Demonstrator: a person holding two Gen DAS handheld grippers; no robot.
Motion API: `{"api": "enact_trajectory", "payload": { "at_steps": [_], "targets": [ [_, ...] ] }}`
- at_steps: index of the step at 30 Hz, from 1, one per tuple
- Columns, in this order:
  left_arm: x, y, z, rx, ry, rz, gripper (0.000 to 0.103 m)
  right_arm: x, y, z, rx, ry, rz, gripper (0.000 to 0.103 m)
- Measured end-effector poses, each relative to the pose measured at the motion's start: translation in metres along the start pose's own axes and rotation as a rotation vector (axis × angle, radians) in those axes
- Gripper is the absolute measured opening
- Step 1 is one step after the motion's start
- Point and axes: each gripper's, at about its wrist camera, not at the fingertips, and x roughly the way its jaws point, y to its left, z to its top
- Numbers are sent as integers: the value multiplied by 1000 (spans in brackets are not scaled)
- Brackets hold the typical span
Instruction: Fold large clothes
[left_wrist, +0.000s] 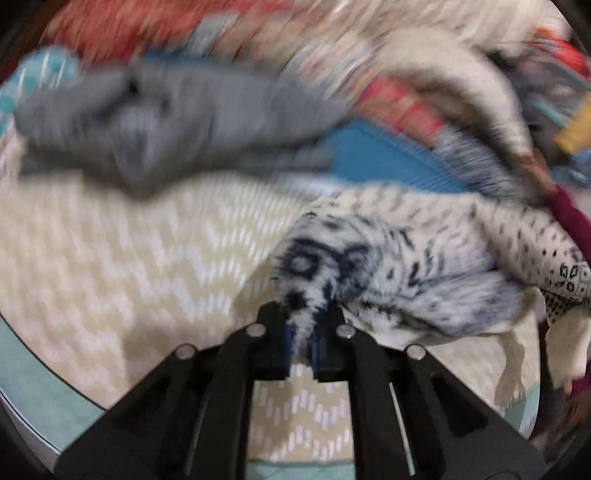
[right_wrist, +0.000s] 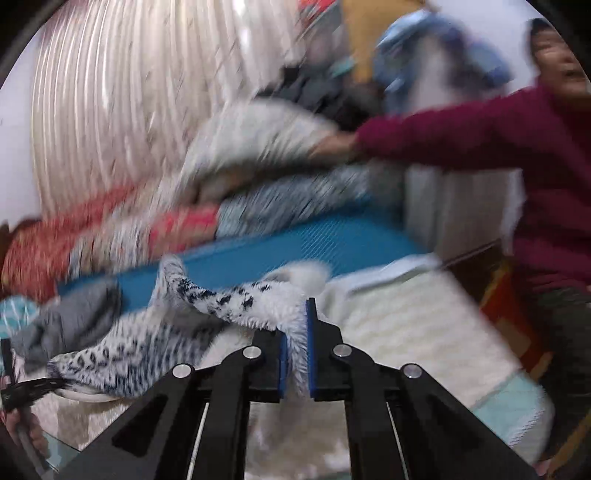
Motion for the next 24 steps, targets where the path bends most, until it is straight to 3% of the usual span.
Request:
{"api": "enact_trajectory", "payload": {
  "at_steps": [2,5,8,10,12,15,17,20,24],
  "targets": [
    [-48,3,7,63,-63,-69,7,-45,-33,14,11,-61,-42,21],
    [-129,9,7,157,-179,-78,7,-114,-81,28,88,-147,-73,21],
    [-202,48,-19,215,-234,-78,7,-156,-115,21,171,-167,-70,21],
    [-228,57,-42,273,-195,-49,12,-157,-128,2,188,-96,-41,21],
    [-218,74,-68,295,-88,4,21,-139,-129,-28,171,27,-66,22],
    [-174,100,-118,277,161,76,23,-95,-136,-105,178,340,-92,26],
    [-155,115,-143,238,272,116,23,-77,-141,-155,249,504,-75,26],
    [-163,135,-171,244,308,140,23,-75,-133,-193,271,605,-65,26],
    [-185,150,-180,336,333,193,23,-88,-101,-198,-68,643,-118,31]
  ]
}}
